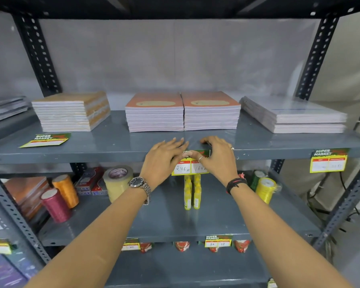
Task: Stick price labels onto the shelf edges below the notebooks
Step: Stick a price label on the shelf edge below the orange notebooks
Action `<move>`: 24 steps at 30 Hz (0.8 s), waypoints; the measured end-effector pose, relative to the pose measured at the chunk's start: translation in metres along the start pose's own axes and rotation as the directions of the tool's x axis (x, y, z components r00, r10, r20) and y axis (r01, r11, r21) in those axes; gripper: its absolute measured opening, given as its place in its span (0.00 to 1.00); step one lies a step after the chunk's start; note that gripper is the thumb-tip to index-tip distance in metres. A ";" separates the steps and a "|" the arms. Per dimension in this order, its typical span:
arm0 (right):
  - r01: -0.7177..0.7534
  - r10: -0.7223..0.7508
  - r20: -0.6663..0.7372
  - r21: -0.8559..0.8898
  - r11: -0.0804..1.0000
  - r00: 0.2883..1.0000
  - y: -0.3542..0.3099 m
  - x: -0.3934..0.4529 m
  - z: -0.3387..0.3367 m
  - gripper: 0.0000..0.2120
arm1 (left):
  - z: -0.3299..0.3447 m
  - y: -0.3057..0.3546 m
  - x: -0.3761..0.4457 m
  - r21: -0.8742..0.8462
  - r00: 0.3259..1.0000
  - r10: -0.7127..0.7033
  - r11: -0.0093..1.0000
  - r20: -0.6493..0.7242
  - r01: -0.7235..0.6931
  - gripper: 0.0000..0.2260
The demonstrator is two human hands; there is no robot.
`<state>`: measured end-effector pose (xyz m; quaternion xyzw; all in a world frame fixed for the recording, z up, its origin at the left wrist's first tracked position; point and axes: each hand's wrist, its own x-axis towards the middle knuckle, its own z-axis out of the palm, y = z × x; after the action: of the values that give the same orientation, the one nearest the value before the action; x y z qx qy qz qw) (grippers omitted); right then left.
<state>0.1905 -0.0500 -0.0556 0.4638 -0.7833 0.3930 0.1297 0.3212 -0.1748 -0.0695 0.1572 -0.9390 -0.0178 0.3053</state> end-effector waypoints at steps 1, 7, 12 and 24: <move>-0.003 0.003 -0.005 0.017 1.000 1.000 0.000 0.000 0.000 0.26 | 0.002 -0.001 0.000 0.002 1.000 0.004 1.000 -0.021 -0.004 0.18; -0.025 0.023 0.027 0.089 0.996 0.999 0.005 0.005 -0.001 0.20 | 0.006 -0.004 0.001 0.045 0.998 0.023 0.999 -0.064 -0.020 0.20; -0.016 -0.013 0.173 0.164 0.986 0.985 0.016 0.004 -0.010 0.17 | 0.001 -0.004 0.002 0.063 0.997 0.063 0.996 -0.051 -0.060 0.20; 0.065 -0.070 0.109 0.047 0.997 0.992 0.014 -0.002 -0.006 0.29 | -0.014 -0.016 0.006 -0.187 0.992 -0.053 0.980 0.115 0.074 0.24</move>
<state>0.1787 -0.0410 -0.0600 0.5137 -0.7646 0.3788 0.0891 0.3292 -0.1912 -0.0564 0.1558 -0.9428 -0.1260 0.2664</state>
